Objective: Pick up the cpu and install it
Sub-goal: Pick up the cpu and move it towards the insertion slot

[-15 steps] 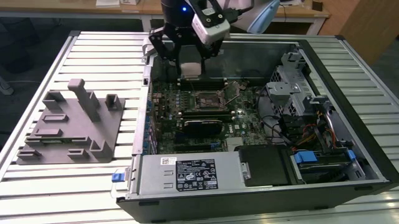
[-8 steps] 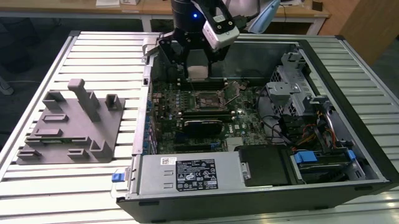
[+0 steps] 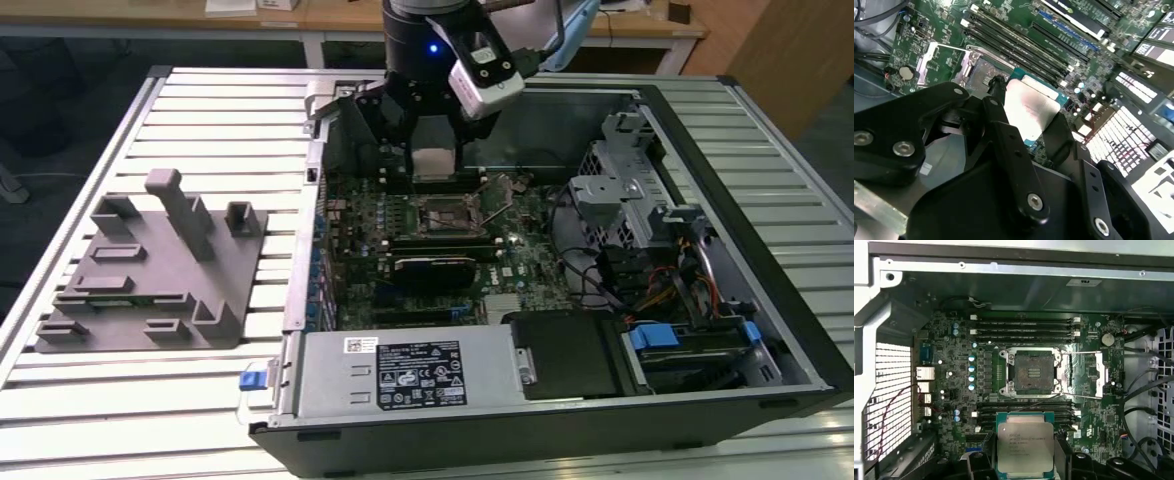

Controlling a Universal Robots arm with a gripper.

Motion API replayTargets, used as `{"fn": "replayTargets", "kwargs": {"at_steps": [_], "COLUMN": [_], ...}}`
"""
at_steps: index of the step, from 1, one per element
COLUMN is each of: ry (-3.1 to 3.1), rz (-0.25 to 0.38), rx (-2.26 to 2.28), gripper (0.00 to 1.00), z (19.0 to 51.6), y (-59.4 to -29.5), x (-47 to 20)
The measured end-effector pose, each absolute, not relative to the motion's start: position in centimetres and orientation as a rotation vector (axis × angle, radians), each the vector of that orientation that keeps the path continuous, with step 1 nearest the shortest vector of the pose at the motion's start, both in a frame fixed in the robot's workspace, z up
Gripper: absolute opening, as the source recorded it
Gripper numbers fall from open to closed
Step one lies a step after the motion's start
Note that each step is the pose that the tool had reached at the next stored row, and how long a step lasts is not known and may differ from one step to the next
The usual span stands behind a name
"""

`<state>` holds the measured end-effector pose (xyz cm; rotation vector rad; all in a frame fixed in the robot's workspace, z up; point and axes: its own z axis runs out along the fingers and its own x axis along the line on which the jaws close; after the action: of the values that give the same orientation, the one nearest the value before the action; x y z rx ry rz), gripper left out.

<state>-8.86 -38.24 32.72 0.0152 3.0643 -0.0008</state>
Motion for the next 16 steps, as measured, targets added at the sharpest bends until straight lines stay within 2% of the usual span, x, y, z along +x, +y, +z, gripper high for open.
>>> {"fn": "replayTargets", "kwargs": {"at_steps": [16], "ry": [3.071], "rz": [-0.003], "rx": [0.015], "gripper": [0.54], "z": [29.8], "y": [-37.1], "x": [-8.1]}}
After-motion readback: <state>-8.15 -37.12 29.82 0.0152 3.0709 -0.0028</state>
